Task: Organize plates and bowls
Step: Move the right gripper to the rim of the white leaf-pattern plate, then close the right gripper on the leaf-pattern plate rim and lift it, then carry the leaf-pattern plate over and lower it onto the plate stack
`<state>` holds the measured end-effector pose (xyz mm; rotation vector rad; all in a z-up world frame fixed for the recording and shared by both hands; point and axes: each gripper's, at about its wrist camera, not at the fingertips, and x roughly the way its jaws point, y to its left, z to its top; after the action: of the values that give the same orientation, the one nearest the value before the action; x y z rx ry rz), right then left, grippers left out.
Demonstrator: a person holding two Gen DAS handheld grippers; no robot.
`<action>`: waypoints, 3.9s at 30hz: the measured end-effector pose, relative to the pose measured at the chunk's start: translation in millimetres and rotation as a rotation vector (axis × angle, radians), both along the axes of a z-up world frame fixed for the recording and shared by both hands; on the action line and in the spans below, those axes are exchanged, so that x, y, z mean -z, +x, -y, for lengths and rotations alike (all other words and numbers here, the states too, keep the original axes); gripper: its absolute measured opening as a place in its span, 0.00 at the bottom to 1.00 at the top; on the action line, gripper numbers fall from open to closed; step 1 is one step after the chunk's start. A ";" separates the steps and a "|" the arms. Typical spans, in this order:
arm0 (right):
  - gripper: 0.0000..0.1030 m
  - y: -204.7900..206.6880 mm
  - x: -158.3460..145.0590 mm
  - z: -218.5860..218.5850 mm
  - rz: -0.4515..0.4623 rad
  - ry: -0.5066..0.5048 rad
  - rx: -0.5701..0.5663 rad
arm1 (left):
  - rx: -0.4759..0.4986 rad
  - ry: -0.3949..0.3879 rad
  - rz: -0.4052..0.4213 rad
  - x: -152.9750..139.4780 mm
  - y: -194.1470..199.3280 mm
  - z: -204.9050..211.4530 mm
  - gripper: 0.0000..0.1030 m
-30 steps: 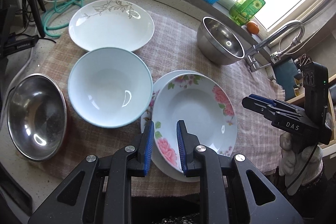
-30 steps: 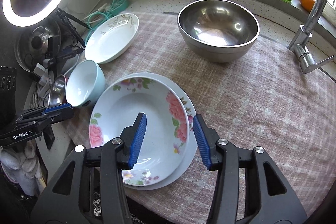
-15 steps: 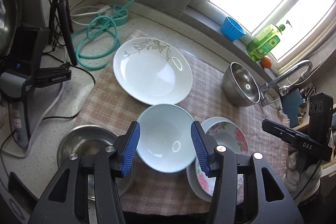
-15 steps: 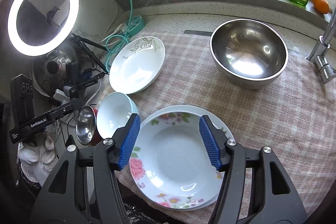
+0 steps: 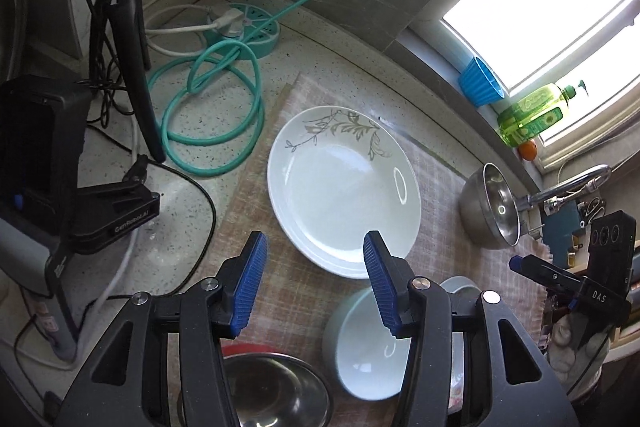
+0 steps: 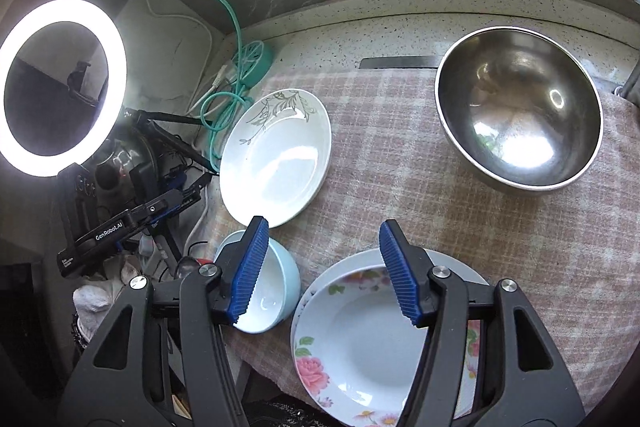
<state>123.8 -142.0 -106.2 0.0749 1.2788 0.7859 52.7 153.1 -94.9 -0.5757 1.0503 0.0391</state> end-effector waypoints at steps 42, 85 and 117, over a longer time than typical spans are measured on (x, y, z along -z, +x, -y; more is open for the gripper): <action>0.10 56.9 86.9 -96.4 -0.107 -0.095 -0.026 | 0.035 0.006 -0.143 69.1 68.7 -27.5 0.11; 0.10 17.4 7.9 -35.9 0.047 -0.037 -0.076 | 0.017 0.039 0.013 -5.5 38.9 24.2 0.09; 0.10 -31.3 2.5 113.5 0.003 -0.089 -0.094 | 0.071 0.004 0.035 -17.6 -37.7 153.1 0.09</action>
<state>92.6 -255.5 -108.7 -0.0583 1.3197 0.8084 15.1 0.1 -77.2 -0.5336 1.0354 -0.0310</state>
